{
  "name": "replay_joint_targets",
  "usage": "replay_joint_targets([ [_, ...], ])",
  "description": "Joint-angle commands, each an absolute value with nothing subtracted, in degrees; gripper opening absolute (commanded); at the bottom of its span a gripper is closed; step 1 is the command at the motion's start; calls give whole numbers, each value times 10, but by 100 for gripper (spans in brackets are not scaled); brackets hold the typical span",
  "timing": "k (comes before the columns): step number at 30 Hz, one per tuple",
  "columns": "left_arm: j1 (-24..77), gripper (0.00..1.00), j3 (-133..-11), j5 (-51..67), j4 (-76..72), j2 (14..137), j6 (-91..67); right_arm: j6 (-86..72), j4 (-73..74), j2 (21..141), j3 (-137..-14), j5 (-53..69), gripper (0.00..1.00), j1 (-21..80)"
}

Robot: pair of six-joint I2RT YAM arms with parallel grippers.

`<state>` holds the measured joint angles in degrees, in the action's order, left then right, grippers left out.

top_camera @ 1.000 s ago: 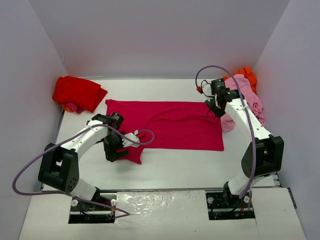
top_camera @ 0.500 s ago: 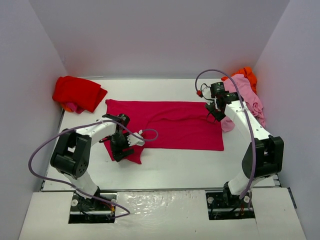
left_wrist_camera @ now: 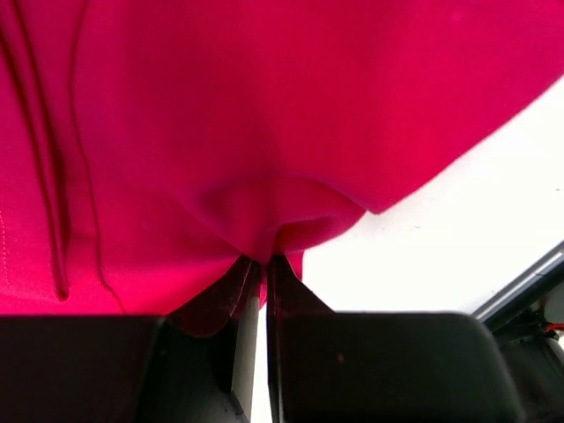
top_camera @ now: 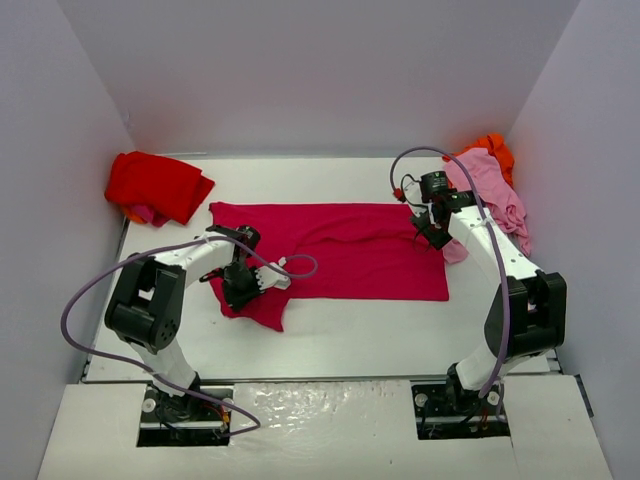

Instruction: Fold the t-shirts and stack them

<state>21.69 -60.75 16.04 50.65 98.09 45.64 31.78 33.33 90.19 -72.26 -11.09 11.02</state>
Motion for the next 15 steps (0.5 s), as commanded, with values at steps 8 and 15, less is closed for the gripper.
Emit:
replay_joint_targets([
  [8,193,0,-738,177,656,945,511,320,317,888,-735,-114,34,107],
  [15,161,34,-801,166,605,967,480,314,314,893,-723,-104,35,108],
])
